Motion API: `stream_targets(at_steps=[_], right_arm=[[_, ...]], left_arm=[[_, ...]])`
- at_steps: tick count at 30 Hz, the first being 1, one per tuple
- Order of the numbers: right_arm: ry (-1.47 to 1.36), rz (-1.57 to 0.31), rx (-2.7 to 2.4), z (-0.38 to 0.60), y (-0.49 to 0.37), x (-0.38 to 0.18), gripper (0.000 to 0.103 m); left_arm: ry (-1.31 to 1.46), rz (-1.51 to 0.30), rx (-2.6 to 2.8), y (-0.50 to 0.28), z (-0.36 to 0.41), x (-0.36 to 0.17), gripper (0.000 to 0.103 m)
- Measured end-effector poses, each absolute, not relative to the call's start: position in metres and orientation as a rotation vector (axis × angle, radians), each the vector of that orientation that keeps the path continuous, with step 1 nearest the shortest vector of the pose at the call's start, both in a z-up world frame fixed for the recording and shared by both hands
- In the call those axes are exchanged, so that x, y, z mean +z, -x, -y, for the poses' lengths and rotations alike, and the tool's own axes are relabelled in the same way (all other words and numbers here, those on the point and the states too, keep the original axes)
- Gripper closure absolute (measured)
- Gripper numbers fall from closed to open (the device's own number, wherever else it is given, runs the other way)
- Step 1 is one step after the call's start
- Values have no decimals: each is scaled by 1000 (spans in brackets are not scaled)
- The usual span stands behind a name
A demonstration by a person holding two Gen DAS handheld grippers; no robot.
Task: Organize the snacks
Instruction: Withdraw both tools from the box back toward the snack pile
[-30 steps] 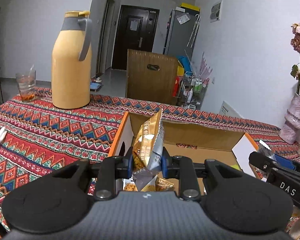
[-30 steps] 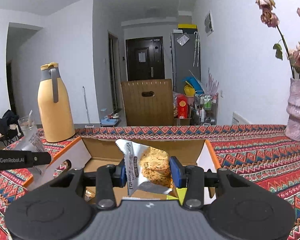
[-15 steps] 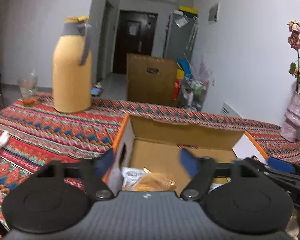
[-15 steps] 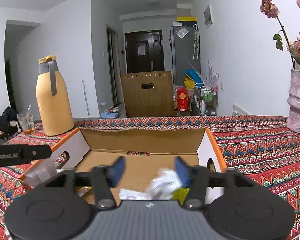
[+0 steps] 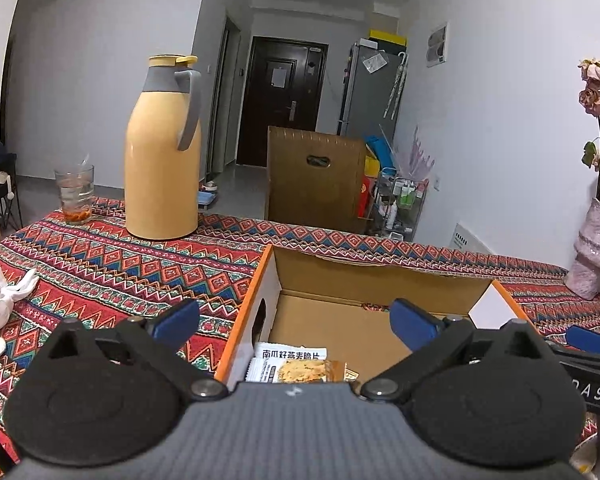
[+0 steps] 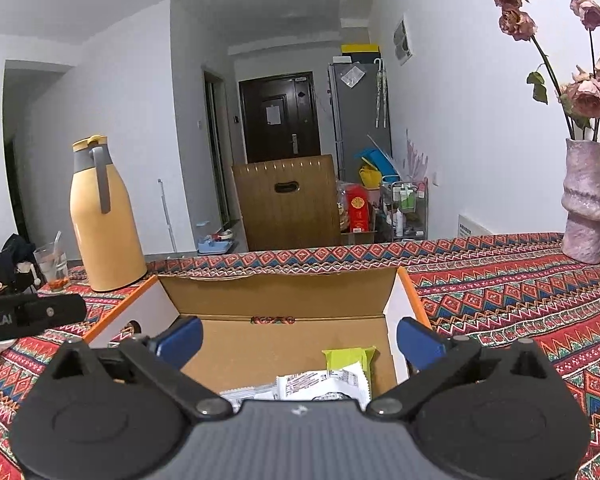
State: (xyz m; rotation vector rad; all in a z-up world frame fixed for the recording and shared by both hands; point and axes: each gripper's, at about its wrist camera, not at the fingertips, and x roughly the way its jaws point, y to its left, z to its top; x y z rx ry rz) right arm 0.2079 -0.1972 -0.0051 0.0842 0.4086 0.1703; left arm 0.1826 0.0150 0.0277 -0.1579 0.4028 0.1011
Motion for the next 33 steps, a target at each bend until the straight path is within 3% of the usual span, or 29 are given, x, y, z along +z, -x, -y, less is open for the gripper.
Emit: stream_targets(at_steps=[20,33], right_arm=[[-73,-326,159,198,-177,25,0],[-48,-359,165,203,-124,23,0]], left_arm=[[182,-366,80,-143,-11,63,0],[119,-420,74,-103,-14,53,0]])
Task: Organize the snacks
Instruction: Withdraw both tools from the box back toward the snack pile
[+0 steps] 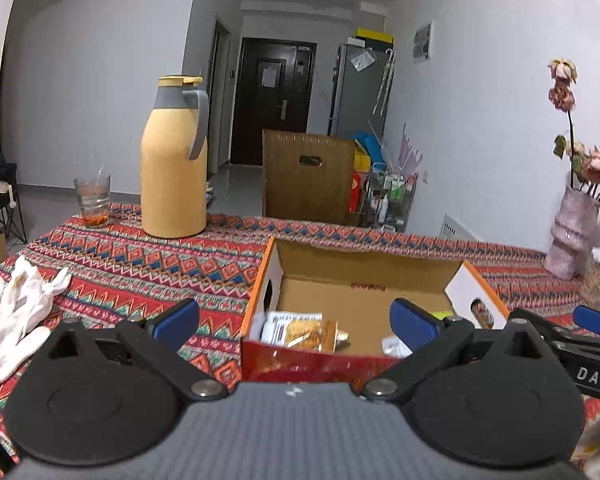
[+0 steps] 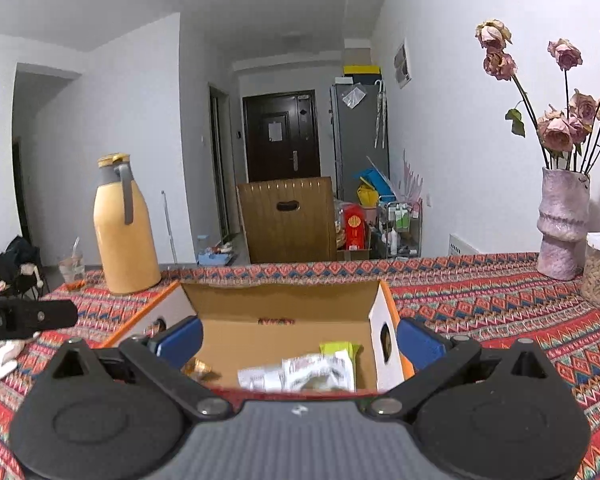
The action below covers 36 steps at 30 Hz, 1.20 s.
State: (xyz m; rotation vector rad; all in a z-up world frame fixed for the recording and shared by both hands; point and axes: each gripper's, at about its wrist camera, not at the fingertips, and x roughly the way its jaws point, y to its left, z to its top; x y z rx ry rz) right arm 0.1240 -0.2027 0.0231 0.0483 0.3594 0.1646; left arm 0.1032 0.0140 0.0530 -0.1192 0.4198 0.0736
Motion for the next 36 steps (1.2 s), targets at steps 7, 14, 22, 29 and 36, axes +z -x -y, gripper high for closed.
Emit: stream_targets(at_steps=[7,14,22,29,36], right_arm=[[-46,-404,141,210,-98,9,0],[-55,-458,119,219,-81,-9,0],[-84,-512,103,230,-68,-28,0],[-81,-538,106,233,-63,-36,0],[-69,-548,129,225,-62,-40,0]], left_arm=[[93,-460,72,-85,-22,35,0],[86,-517,85,-74,-32,11,0],[81,-536,62,-71,-36,-17,0],[75,-540,32,-69,-33,-31,0],[106,-529,15,-68,-36,-32,0]])
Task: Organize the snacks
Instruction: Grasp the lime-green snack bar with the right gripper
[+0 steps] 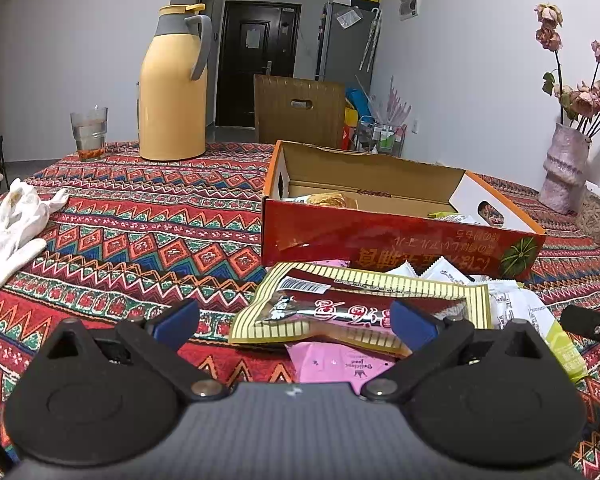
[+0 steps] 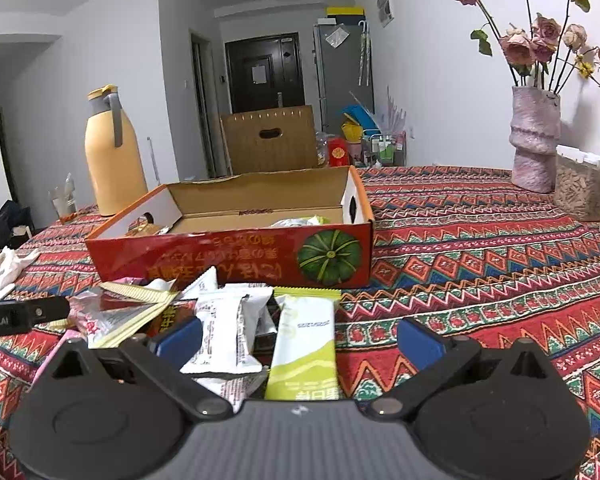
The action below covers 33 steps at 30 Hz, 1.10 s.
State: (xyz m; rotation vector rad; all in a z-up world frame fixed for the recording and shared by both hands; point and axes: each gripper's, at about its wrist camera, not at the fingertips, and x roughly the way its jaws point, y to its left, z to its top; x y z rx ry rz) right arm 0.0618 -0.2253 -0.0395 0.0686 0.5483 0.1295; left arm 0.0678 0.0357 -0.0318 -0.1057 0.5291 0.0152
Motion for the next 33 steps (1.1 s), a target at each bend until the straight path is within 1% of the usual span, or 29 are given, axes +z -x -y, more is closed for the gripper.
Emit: stream_targets(at_steps=[12,18,22,27,29,33], right_arm=[[-43,-610,49,228,-67,-46,0],[-11,-653,15,230,-88,-52,0],[23,-691,34,226,-104,-56,8],[51,-739,56,222,-118,-67,26],[42,-764,67,223,-121,-72,31],[23,-759,84,226,-120,-75,31]], left_arm=[[144,-532,20,-67,-42,-33,0],[151,-535,23,-67,-43,-33,0],[160,-544,22,-69,-45,-34,0],[167,-555,23,-70,-46,-35,0],[171,-556,23,-70,-46,-35,0],[180,-565,18,-71,-47,-36,0]])
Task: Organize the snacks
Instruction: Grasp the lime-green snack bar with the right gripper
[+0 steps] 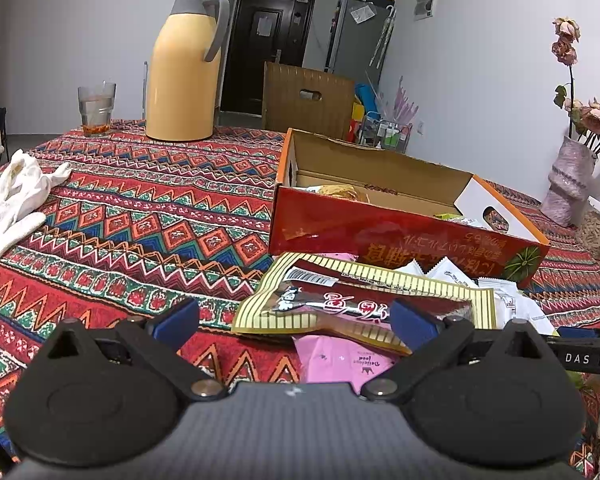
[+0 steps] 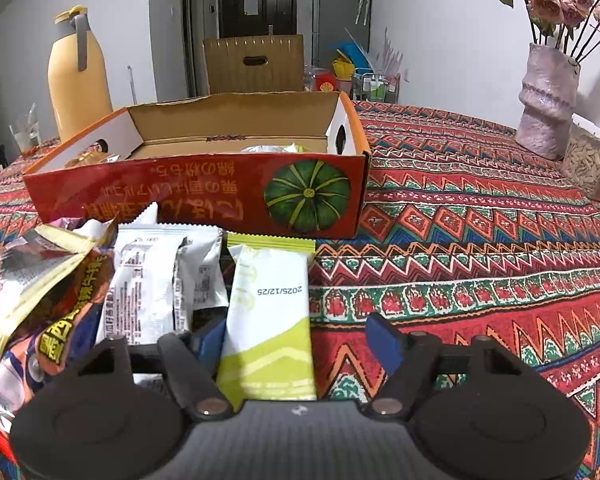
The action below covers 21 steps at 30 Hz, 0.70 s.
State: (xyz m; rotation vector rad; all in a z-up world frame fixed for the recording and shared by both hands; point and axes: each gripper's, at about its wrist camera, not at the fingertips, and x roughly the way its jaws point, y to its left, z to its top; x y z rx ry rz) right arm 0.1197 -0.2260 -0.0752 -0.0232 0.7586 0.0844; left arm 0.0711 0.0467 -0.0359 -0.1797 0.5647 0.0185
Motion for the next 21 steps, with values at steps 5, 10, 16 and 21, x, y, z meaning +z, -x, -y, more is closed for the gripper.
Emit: stream_targets(at_steps=[5,10,16,21], right_arm=[[19,-731,108,226,-116,-75,54],[21,-704,114,225,-111,-76,66],[42,-639,83,222,-101,-73,67],[14,-558,30,229,-85,-65,67]], left_arm=[[193,-570,19,-72,-49,-37,0],[192,-573,19,-73,-48,-37,0],[196,-578,24,-74,-48,-37,0],[198,-584,29,-75,-49,-38,0]])
